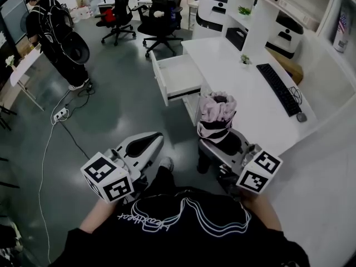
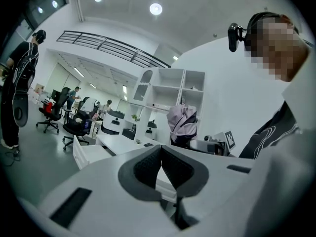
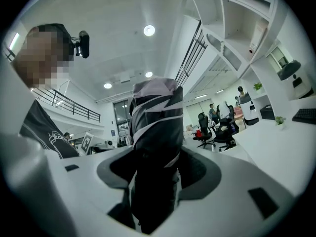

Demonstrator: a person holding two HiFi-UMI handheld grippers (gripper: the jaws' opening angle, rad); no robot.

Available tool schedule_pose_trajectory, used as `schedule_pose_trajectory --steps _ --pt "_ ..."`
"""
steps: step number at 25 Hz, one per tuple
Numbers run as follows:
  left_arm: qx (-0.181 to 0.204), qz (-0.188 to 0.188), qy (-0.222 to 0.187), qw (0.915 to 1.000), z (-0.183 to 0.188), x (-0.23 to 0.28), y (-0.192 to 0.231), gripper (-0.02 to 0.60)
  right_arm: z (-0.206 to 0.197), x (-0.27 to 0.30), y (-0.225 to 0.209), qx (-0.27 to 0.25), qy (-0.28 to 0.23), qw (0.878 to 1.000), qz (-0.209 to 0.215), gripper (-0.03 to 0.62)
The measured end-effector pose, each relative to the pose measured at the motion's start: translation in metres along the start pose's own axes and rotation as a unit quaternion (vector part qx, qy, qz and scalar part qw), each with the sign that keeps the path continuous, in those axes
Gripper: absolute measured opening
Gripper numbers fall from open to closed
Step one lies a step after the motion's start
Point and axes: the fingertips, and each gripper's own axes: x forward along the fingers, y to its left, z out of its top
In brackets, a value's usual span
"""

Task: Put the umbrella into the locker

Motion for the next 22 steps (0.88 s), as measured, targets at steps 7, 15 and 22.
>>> schedule_pose_trajectory --steps 7,15,22 --pt "0.001 -0.014 0.0 0.9999 0.013 0.03 0.026 0.006 0.008 0.022 -0.033 0.007 0.012 1.0 -0.008 0.244" --pt "-0.015 -0.025 0.005 0.9996 0.028 0.082 0.098 0.005 0.015 0.071 -0.096 0.022 0.021 0.999 -0.024 0.244" --pt "-0.044 -0.035 0.034 0.9979 0.038 0.138 0.186 0.006 0.022 0.129 -0.176 0.055 0.023 0.997 -0.054 0.244"
